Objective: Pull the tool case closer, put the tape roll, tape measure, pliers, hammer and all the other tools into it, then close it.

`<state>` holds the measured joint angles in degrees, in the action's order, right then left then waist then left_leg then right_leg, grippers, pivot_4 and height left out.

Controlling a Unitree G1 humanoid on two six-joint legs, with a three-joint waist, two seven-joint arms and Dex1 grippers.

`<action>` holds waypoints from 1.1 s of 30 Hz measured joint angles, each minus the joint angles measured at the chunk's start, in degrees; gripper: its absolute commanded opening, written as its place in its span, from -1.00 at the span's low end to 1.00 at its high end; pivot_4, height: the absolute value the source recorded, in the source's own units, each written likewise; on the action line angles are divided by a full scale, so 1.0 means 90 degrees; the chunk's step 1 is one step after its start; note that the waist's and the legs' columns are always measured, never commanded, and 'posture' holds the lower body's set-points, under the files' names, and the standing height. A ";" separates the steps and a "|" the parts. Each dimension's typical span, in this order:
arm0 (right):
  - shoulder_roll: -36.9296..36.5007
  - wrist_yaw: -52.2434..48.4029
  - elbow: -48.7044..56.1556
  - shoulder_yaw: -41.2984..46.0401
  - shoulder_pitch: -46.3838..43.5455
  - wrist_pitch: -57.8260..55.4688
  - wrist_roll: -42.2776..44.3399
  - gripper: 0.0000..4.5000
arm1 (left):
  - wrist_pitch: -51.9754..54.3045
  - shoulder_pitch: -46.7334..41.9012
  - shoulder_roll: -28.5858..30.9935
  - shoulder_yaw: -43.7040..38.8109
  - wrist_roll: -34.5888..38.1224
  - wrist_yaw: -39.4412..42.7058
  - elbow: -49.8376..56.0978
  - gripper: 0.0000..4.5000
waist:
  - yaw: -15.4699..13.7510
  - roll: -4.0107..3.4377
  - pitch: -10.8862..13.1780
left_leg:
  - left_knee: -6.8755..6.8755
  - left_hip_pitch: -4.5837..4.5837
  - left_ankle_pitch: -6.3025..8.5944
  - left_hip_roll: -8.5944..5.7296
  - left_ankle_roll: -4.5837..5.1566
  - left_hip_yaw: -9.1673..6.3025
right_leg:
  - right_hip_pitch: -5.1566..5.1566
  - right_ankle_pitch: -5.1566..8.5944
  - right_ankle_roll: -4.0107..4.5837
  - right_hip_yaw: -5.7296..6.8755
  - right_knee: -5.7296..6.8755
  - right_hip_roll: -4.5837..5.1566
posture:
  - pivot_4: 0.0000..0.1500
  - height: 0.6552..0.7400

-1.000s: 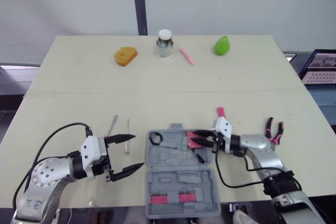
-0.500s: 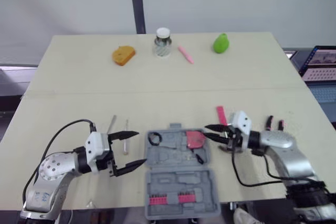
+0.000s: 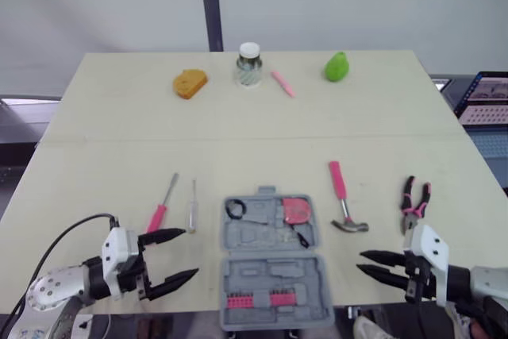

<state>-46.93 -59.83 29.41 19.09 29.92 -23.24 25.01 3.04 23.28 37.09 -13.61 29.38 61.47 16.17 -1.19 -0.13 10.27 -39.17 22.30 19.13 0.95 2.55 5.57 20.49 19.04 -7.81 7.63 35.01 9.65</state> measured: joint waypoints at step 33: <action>0.0920 0.2033 0.0321 0.0628 0.0092 -0.1441 -0.0091 0.11 | -0.0066 -0.2115 -0.0184 0.1198 -0.0208 0.0083 0.0099 1.00 | -0.0037 -0.0006 -0.0003 | 0.0000 -0.0002 -0.0007 -0.0006 0.0002 0.0005 | 0.0003 -0.0001 -0.0001 0.0029 0.0044 -0.0013 | 1.00 -0.06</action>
<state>-38.64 -41.53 32.29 24.74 30.74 -36.21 24.19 2.45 4.24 35.43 -2.83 27.51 62.21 17.07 -1.52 -0.19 10.25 -39.17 22.28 19.06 0.90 2.57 5.61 20.53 19.03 -7.82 7.88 35.41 9.54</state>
